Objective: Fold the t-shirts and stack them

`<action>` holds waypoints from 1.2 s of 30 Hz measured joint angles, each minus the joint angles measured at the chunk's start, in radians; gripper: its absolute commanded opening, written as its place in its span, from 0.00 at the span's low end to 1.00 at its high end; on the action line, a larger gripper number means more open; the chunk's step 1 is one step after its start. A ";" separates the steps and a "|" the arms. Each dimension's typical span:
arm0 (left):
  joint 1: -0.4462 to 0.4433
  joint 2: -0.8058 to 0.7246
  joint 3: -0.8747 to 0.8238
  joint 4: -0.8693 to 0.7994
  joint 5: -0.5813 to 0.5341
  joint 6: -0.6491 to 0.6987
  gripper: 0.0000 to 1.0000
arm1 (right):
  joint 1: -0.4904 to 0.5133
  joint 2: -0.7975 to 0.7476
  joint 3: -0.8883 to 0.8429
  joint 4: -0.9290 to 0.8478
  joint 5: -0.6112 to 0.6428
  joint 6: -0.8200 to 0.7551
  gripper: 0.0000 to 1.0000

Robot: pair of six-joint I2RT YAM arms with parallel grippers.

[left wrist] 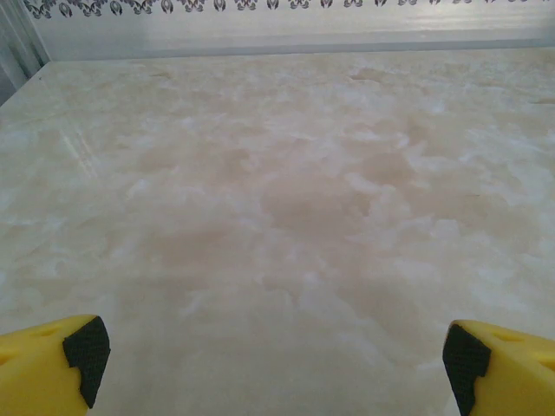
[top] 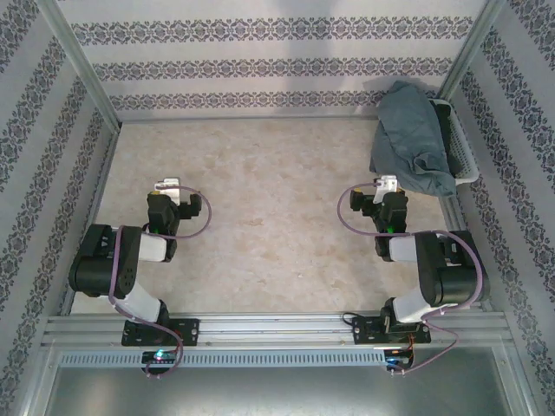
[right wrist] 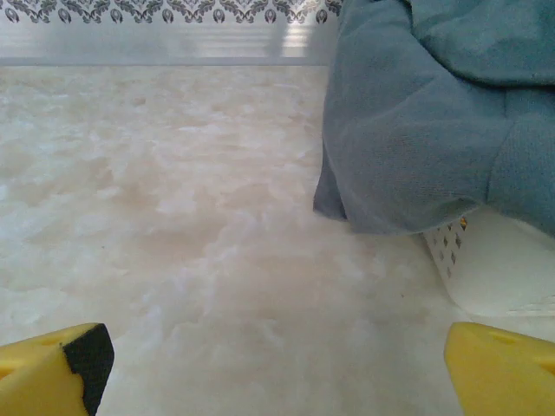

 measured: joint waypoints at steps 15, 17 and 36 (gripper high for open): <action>0.000 0.000 0.000 0.000 0.000 0.000 1.00 | 0.000 0.000 0.000 0.000 -0.002 0.000 0.98; 0.000 0.000 0.000 0.000 -0.001 0.000 1.00 | 0.000 0.000 0.000 0.000 -0.002 0.000 0.98; -0.072 -0.266 0.673 -0.696 -0.049 -0.439 1.00 | -0.014 -0.365 0.634 -0.771 0.194 0.444 0.98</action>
